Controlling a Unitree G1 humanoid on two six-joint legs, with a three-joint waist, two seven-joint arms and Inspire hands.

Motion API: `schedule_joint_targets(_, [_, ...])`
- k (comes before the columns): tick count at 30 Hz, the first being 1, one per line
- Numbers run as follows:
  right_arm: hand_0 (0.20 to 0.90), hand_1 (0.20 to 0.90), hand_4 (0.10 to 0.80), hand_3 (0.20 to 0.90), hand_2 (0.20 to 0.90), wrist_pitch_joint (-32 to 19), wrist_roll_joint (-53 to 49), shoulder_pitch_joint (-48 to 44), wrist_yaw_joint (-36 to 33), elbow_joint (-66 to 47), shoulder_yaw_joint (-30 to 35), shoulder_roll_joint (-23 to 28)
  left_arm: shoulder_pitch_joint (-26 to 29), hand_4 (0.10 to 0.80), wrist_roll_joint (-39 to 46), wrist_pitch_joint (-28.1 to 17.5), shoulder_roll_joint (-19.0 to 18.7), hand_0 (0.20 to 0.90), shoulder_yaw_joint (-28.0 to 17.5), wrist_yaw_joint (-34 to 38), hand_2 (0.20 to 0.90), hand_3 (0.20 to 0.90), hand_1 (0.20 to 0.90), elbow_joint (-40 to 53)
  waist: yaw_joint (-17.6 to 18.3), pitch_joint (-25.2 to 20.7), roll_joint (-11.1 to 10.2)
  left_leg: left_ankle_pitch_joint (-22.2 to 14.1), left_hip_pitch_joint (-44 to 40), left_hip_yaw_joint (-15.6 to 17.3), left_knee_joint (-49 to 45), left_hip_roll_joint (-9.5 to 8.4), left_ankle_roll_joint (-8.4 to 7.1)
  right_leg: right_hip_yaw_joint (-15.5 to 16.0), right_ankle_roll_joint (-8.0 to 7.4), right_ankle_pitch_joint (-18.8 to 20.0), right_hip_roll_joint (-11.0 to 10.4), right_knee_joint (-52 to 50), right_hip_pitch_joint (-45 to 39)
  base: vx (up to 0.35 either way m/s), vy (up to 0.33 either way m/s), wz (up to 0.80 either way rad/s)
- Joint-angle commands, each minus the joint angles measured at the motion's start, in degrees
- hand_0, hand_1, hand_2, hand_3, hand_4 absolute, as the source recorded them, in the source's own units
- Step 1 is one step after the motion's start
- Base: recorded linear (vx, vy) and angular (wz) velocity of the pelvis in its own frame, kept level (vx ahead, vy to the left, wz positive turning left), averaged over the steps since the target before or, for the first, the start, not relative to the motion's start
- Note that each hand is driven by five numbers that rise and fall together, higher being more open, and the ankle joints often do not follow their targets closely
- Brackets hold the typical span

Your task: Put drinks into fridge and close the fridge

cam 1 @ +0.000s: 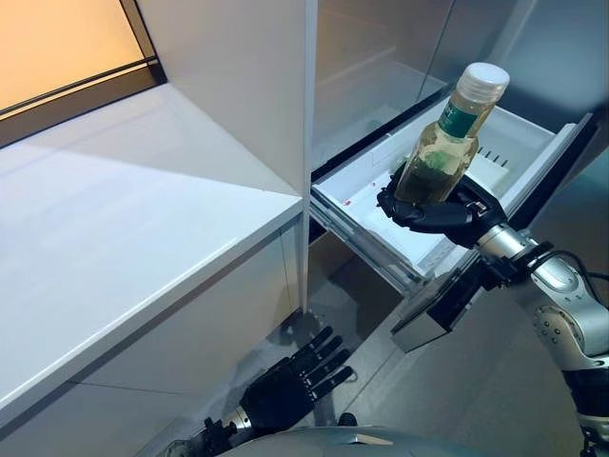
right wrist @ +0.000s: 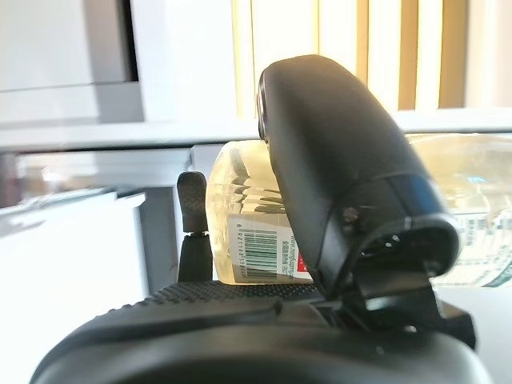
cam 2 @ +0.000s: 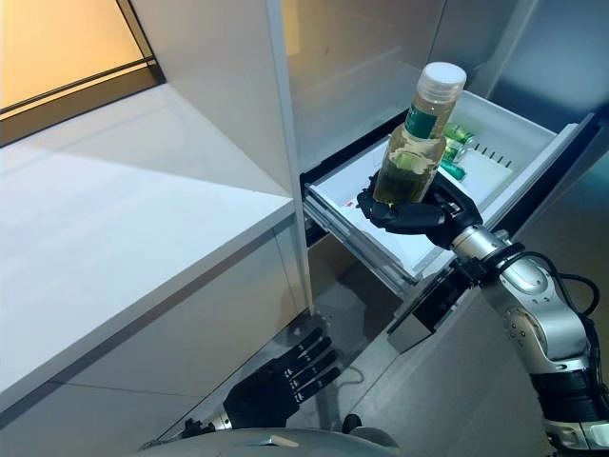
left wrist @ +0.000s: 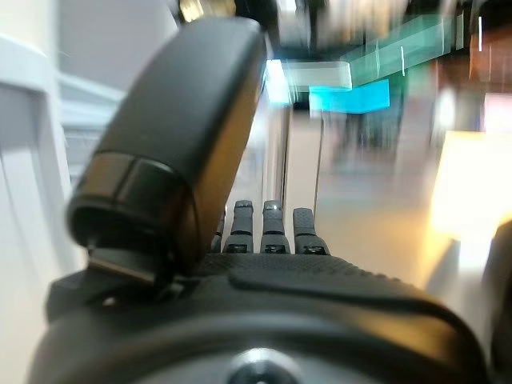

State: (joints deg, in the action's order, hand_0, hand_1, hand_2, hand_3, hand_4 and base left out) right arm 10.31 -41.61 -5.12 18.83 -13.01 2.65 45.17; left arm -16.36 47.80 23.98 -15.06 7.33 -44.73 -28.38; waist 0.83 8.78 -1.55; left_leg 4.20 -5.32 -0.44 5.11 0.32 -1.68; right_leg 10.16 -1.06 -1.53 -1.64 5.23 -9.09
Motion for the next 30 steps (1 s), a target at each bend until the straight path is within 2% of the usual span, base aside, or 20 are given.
schedule_joint_targets(1, [0.3, 0.3, 0.1, 0.2, 0.3, -7.4, 0.6, -9.4, -2.7, -2.4, 8.3, 3.8, 2.0, 0.8, -7.7, -12.8, -4.4, 0.9, 2.3, 9.0, 0.9, 0.9, 0.9, -1.6, -1.1, -5.3, -1.9, -5.6, -1.4, 0.8, -0.1, -2.93, 3.05, -5.0, -2.33, 4.0, 0.6, -1.1, 3.7, 0.047, 0.032, -0.05])
schedule_joint_targets(3, [0.3, 0.3, 0.1, 0.2, 0.3, -6.8, 2.1, -11.0, -3.6, -0.4, 7.9, 4.8, 3.1, 0.8, -12.0, -17.7, -5.0, 0.9, 3.1, 12.0, 0.9, 0.9, 0.9, -4.5, -1.1, -5.1, -2.0, -5.5, -1.3, 1.0, -0.2, -2.86, 3.03, -5.0, -2.33, 4.0, 0.8, -1.1, 3.8, 0.047, 0.013, -0.01])
schedule_joint_targets(5, [0.3, 0.3, 0.1, 0.2, 0.3, -6.5, 3.6, -12.2, -4.5, 2.0, 7.9, 5.6, 3.8, 0.8, -14.0, -19.4, -4.9, 0.9, 3.6, 14.9, 0.9, 0.9, 0.9, -6.2, -1.3, -5.0, -2.3, -5.5, -1.2, 1.3, -0.3, -2.8, 3.04, -5.0, -2.35, 4.0, 0.9, -1.2, 3.9, 0.048, -0.004, 0.0])
schedule_joint_targets(7, [0.3, 0.3, 0.1, 0.2, 0.3, -6.0, 5.9, -13.2, -5.4, 3.3, 7.6, 5.7, 4.2, 0.8, -15.5, -23.2, -4.3, 0.9, 3.6, 18.0, 0.9, 0.9, 0.9, -8.5, -1.4, -4.8, -2.6, -5.5, -1.1, 1.6, -0.3, -2.73, 2.97, -5.0, -2.38, 4.0, 0.9, -1.2, 4.0, 0.053, -0.016, 0.0])
schedule_joint_targets(14, [0.3, 0.3, 0.1, 0.2, 0.3, -4.1, 9.7, -14.6, -6.5, 9.4, 7.4, 8.2, 5.0, 0.8, -25.1, -29.2, -2.5, 0.9, 2.1, 26.8, 0.9, 0.9, 0.9, -18.5, -1.5, -4.0, -4.1, -5.6, -1.0, 2.7, -0.3, -2.44, 3.05, -5.9, -2.25, 3.9, 1.5, -1.6, 4.3, 0.046, -0.024, -0.09])
schedule_joint_targets(24, [0.3, 0.3, 0.1, 0.2, 0.3, -3.9, 14.4, -16.0, -6.6, 15.5, 7.3, 11.7, 4.5, 0.8, -27.4, -30.2, -2.4, 0.9, 1.2, 30.5, 0.9, 0.9, 0.9, -22.3, -2.4, -3.8, -5.1, -5.9, -1.1, 2.9, -0.5, -2.43, 3.07, -5.4, -2.3, 3.8, 1.5, -1.6, 4.2, 0.038, -0.019, -0.03])
schedule_joint_targets(30, [0.3, 0.3, 0.1, 0.2, 0.3, -3.8, 15.7, -21.8, -6.8, 22.3, 3.4, 15.4, 4.4, 0.8, -28.1, -29.1, -3.5, 0.9, 1.5, 31.6, 0.9, 0.9, 0.9, -22.5, -3.8, -3.6, -6.1, -6.0, -1.1, 2.1, -0.6, -2.42, 3.04, -5.1, -2.21, 3.7, 1.8, -1.5, 3.7, 0.049, -0.038, 0.0])
